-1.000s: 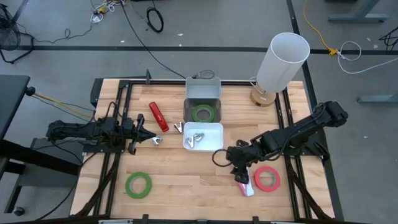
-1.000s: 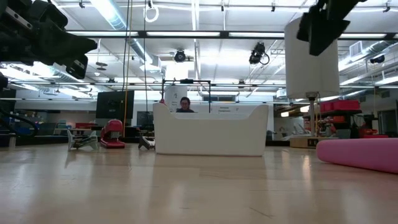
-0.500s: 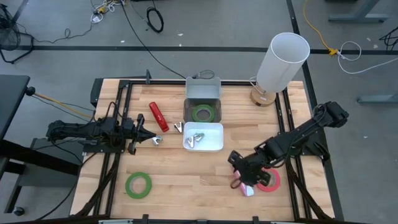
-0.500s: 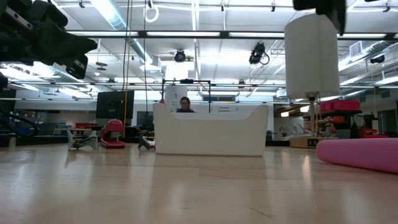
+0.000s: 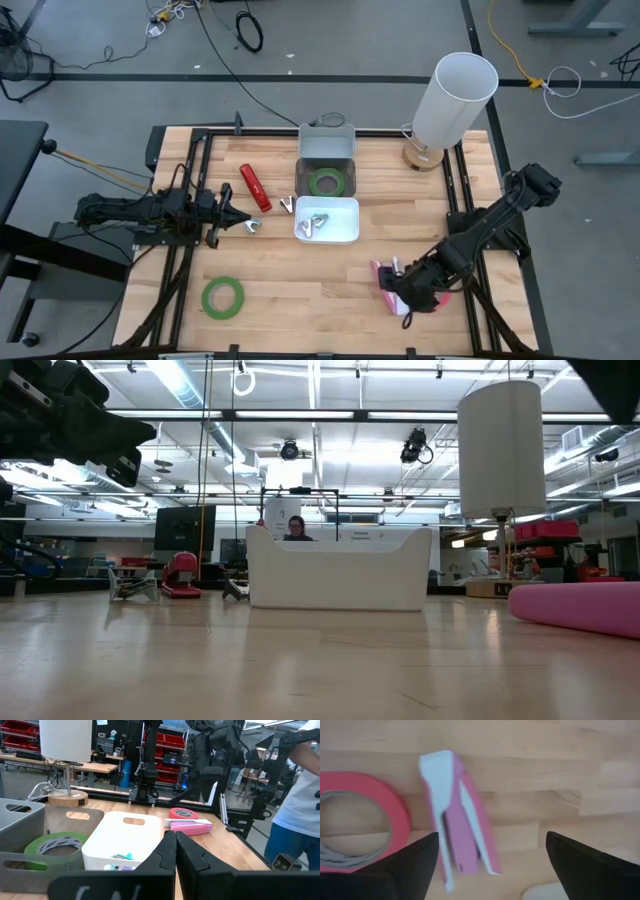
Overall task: Pick and place Stapler, Stapler remover, tape
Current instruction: Put the pink stapler in the gray bin
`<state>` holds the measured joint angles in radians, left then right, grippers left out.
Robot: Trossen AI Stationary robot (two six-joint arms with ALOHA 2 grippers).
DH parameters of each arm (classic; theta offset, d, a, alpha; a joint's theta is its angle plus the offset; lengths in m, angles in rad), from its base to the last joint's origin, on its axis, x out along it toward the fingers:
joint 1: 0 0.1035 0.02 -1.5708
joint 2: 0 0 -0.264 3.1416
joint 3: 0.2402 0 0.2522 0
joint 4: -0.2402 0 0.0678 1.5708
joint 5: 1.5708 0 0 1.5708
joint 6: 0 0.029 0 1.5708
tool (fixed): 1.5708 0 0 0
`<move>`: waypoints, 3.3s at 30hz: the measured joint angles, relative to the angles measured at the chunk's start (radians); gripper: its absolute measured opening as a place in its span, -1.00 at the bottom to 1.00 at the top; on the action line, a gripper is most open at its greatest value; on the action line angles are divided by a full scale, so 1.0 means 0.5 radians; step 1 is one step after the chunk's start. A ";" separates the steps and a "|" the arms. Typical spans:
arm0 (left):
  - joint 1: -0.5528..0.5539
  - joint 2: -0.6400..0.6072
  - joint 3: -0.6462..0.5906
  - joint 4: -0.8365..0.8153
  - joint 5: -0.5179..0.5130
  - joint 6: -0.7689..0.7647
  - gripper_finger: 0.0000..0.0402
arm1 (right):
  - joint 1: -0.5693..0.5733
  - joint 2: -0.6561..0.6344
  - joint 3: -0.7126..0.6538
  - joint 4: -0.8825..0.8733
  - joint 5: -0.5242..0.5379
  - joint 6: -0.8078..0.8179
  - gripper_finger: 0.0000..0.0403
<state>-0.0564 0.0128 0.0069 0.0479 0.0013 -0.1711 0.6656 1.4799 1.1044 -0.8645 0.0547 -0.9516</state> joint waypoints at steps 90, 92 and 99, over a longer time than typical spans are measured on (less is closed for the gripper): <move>0.000 0.000 0.000 -0.001 0.000 0.001 -0.99 | 0.247 0.722 0.147 0.095 0.059 -0.148 0.84; 0.000 0.000 0.000 0.000 0.000 0.001 -0.99 | 0.247 0.741 0.147 0.092 0.083 -0.148 0.84; 0.000 0.000 0.000 -0.001 0.000 0.001 -0.99 | 0.245 0.770 0.147 0.092 0.085 -0.149 0.72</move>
<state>-0.0564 0.0128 0.0068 0.0475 0.0013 -0.1707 0.7879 1.8648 1.1782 -0.8184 0.0971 -1.0260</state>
